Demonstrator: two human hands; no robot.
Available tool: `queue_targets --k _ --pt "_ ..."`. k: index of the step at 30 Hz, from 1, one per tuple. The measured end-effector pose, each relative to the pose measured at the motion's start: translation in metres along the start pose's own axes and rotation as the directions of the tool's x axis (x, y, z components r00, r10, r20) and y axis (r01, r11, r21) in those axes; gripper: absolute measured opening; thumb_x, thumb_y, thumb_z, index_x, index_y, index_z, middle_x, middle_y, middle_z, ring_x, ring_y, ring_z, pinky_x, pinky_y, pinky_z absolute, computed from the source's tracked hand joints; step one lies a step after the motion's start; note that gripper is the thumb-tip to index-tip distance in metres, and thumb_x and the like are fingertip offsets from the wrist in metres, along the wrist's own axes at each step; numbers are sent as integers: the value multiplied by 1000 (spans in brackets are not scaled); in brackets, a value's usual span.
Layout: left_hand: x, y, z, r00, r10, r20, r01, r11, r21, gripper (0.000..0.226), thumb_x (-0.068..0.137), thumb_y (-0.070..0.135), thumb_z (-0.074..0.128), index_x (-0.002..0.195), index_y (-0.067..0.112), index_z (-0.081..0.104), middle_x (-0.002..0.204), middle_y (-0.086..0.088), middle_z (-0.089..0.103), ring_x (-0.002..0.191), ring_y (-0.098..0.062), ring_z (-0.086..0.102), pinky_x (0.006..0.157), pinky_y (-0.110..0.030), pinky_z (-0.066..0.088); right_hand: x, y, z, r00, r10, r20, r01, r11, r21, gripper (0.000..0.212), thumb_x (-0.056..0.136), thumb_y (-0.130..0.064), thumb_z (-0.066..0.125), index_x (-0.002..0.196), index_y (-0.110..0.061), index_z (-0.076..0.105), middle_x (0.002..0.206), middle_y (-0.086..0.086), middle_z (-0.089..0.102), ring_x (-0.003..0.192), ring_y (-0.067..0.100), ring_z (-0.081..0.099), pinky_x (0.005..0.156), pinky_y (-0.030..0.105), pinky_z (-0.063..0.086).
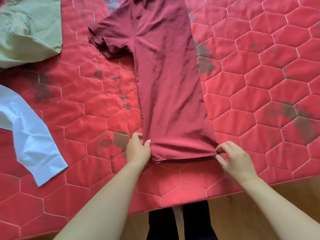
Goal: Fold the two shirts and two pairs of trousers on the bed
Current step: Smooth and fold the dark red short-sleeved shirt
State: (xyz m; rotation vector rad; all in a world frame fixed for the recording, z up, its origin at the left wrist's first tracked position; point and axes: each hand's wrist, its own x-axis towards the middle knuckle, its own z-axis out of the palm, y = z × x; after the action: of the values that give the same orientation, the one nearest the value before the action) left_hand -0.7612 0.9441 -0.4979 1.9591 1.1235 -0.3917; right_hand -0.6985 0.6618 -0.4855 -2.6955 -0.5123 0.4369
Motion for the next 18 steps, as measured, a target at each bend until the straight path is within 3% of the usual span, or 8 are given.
queue_targets --k 2,4,7,10,14,18 --pt "0 6 0 1000 -21 12 21 999 38 44 86 23 63 122 9 44 114 -9 53 108 -27 52 86 -34 39 4 -3 -5 993 -114 20 114 993 -2 23 66 3 76 79 -12 64 83 0 62 76 25 61 63 31 49" --pt "0 15 -3 1000 15 12 -17 988 151 61 83 23 65 133 7 34 132 -14 41 121 -30 44 97 -38 36 10 -8 -13 992 -123 14 123 992 -6 24 67 5 73 80 -13 64 81 -2 61 74 22 60 62 24 44" --pt "-9 28 -5 969 246 19 -234 895 380 70 81 22 65 139 12 27 140 -10 29 125 -31 37 99 -42 38 17 -12 -20 989 -85 124 83 996 22 25 70 -1 72 90 -14 64 88 -1 60 79 21 59 65 29 48" --pt "-21 31 4 872 442 211 -488 742 461 55 82 23 59 133 21 39 141 -1 30 127 -23 34 95 -41 39 16 -9 -18 968 -26 249 25 1000 7 38 69 1 67 104 -13 63 106 1 58 97 21 54 79 24 40" --pt "-18 24 27 737 549 394 -676 573 463 47 86 25 53 132 26 45 149 4 28 136 -19 25 102 -38 33 14 7 -4 981 31 192 -34 999 14 45 65 10 58 104 -11 62 108 2 57 100 23 54 84 25 41" --pt "-4 6 47 727 509 461 -683 465 563 59 91 34 47 145 33 23 157 6 5 144 -19 6 113 -46 17 15 16 11 995 98 27 -101 989 112 27 71 9 63 90 -9 68 90 5 66 82 25 62 74 21 39"
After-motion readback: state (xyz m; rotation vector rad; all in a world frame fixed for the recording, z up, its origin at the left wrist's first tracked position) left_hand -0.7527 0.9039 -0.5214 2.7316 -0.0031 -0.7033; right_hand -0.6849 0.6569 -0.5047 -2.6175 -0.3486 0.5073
